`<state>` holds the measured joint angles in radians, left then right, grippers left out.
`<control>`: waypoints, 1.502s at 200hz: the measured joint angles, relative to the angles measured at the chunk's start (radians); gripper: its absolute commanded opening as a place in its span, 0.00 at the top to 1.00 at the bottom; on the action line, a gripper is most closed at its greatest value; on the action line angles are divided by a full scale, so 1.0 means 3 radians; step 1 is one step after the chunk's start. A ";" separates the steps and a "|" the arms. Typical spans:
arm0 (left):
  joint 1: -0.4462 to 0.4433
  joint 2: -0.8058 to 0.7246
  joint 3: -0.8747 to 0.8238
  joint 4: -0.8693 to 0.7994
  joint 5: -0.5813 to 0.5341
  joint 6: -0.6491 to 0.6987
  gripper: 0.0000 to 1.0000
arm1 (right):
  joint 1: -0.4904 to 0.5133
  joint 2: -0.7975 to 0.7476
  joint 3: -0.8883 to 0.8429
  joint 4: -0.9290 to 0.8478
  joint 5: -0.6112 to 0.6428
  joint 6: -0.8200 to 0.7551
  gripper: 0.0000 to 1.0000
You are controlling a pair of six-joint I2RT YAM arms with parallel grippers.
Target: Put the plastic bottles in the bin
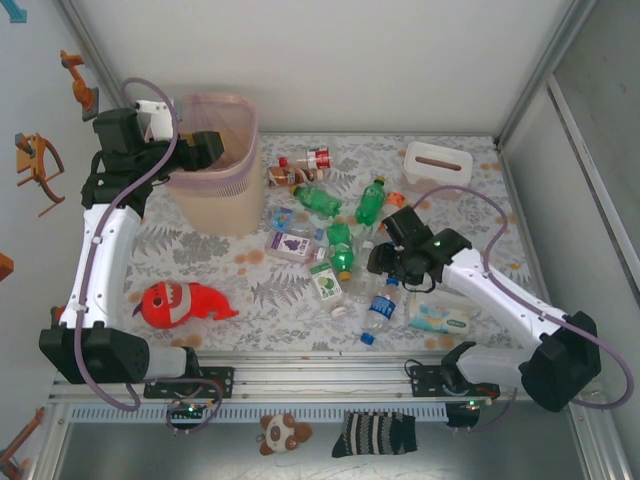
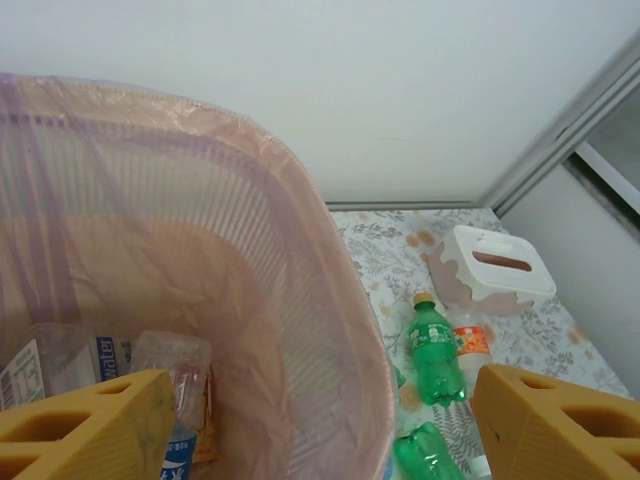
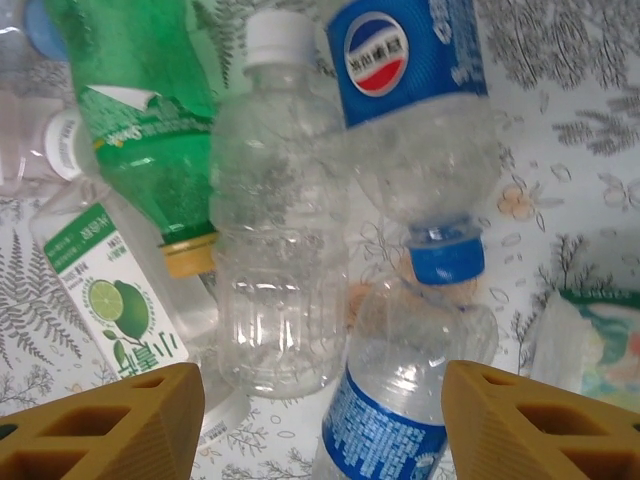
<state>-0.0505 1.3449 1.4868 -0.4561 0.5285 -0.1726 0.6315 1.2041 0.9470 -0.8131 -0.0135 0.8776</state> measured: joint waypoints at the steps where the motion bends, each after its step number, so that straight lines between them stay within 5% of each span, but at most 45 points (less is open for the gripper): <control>1: 0.0000 -0.0001 -0.0004 0.0003 0.0001 -0.0001 0.22 | 0.0003 -0.0004 -0.0008 0.0000 0.0001 0.0008 0.38; 110: 0.0000 -0.0170 -0.0282 0.0202 0.0244 -0.0192 0.22 | 0.0132 -0.0066 -0.0694 0.0261 0.0095 0.0918 0.38; 199: 0.0000 -0.0306 -0.0354 0.0262 0.0338 -0.0305 0.22 | 0.0132 0.0431 -0.0724 0.0664 0.0099 0.1008 0.33; 300: 0.0000 -0.0328 -0.0411 0.0312 0.0362 -0.0381 0.22 | 0.0135 0.0594 -0.0730 0.0914 0.0094 0.1001 0.42</control>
<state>-0.0505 1.2465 1.3636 -0.3626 0.6373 -0.2871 0.6720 1.3823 0.7280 -0.5388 0.0147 1.1778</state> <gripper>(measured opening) 0.778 0.603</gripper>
